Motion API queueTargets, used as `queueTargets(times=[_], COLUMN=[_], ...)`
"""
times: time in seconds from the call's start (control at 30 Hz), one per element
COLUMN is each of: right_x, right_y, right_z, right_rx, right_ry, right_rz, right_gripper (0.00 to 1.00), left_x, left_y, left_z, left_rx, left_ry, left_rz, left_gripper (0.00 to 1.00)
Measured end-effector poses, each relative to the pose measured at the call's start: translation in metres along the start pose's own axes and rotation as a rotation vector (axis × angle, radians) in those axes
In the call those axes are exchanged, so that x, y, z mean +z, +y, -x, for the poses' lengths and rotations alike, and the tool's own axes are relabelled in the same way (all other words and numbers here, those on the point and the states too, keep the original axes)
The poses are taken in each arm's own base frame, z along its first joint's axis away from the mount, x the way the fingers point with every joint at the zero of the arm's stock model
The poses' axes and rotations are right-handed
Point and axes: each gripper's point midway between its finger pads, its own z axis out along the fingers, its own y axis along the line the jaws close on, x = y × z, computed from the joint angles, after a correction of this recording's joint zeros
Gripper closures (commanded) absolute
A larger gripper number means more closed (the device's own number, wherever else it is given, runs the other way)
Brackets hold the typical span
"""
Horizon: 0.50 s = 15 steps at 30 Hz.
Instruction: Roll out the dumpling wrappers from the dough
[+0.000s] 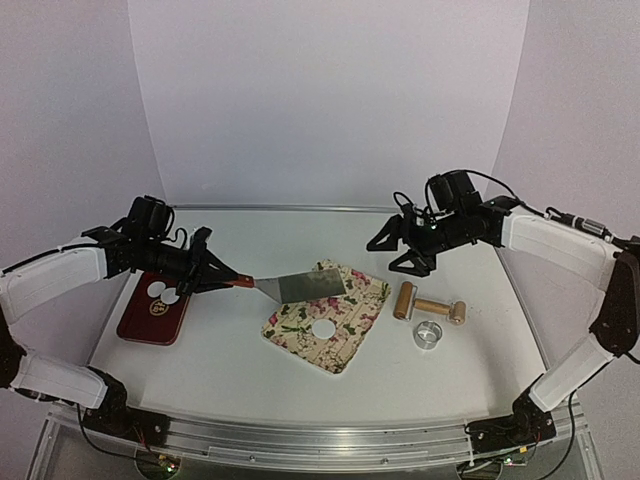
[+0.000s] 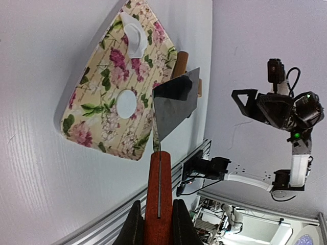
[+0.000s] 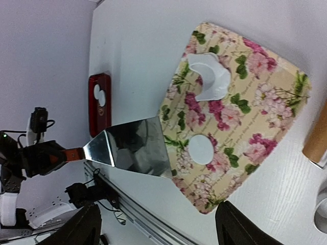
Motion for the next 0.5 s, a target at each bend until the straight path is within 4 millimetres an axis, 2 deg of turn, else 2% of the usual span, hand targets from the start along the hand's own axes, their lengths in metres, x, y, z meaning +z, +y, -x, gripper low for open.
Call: queueTargets(times=[0.13, 0.27, 0.4, 0.5], right_x=[0.002, 0.026, 0.050, 0.057], right_y=[-0.023, -0.043, -0.083, -0.113], right_z=[0.000, 0.010, 0.005, -0.004], right_rx=[-0.053, -0.102, -0.073, -0.031], right_ry=[0.013, 0.067, 0.152, 0.211], right_rz=[-0.197, -0.393, -0.580, -0.691], right_gripper=[0.37, 0.41, 0.44, 0.46], left_x=[-0.009, -0.017, -0.021, -0.023], left_y=[0.013, 0.024, 0.038, 0.048], left_z=[-0.005, -0.007, -0.010, -0.011], left_rx=[0.010, 0.024, 0.016, 0.007], left_ry=[0.011, 0.031, 0.056, 0.072], left_rz=[0.124, 0.236, 0.332, 0.391], left_gripper=[1.00, 1.00, 1.00, 1.00])
